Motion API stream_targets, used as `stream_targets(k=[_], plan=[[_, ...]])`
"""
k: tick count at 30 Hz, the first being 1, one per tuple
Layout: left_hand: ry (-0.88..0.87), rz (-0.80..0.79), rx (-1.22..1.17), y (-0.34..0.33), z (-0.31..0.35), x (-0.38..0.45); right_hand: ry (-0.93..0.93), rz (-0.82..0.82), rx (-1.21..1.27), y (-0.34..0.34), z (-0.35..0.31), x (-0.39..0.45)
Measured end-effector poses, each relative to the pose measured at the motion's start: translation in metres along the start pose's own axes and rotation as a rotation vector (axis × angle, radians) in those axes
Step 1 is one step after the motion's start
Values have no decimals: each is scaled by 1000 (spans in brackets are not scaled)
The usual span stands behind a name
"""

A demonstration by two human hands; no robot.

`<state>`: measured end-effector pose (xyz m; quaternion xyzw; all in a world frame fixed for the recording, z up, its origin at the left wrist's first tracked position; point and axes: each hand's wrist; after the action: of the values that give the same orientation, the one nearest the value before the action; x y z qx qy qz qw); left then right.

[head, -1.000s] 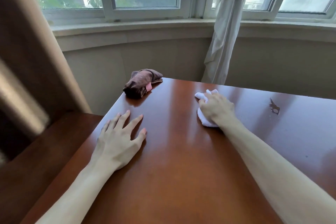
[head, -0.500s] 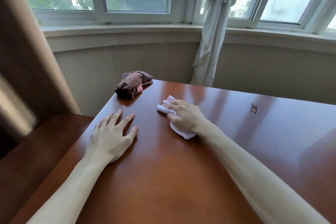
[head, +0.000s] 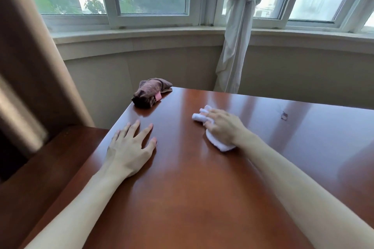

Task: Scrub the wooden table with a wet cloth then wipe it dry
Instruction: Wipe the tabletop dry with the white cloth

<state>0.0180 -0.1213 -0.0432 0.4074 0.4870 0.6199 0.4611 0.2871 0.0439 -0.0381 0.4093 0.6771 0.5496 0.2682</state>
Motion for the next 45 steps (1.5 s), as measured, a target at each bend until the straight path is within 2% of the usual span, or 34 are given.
stream_targets(k=[4,6,8,13,16,20,23,28,31,34,37,39,41,43,45], plan=[[19,29,-41,-4,-2,5,-104,23,-66,-3,34,100],[21,42,-35,-4,-4,6,-129,13,-59,-3,15,129],[12,43,-35,-3,-4,6,-74,26,-52,-9,-21,140],[43,42,-73,-2,-3,7,190,-8,6,-22,-104,78],[60,43,-76,0,-4,7,299,-5,55,-24,-118,24],[37,45,-48,-2,-2,3,410,-41,96,-13,-103,-23],[56,59,-38,-3,0,1,294,-52,80,-3,-69,-1],[141,73,-24,-4,1,6,27,-3,-5,-6,-15,96],[143,91,-5,-5,2,8,-38,25,-22,-7,-6,145],[144,88,-9,-5,0,7,-72,31,-29,-9,-17,154],[138,79,-98,-3,-1,8,59,-5,-89,-9,-49,118],[139,121,-331,8,-5,9,151,-34,-48,-11,-86,82],[171,160,-562,22,-13,6,326,-34,6,-20,-127,35],[174,160,-498,30,-26,-2,535,-27,83,-30,-158,-4],[166,143,-334,29,-43,-15,597,-95,137,-30,-164,-9]])
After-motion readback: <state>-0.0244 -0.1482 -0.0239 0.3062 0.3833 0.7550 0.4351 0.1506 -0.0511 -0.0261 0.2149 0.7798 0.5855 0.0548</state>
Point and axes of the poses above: each hand's wrist, its own x-axis towards the middle knuckle, its own y-axis out of the back of the hand, z = x × y, and after that the axes turned 3 degrees about x, right-handed
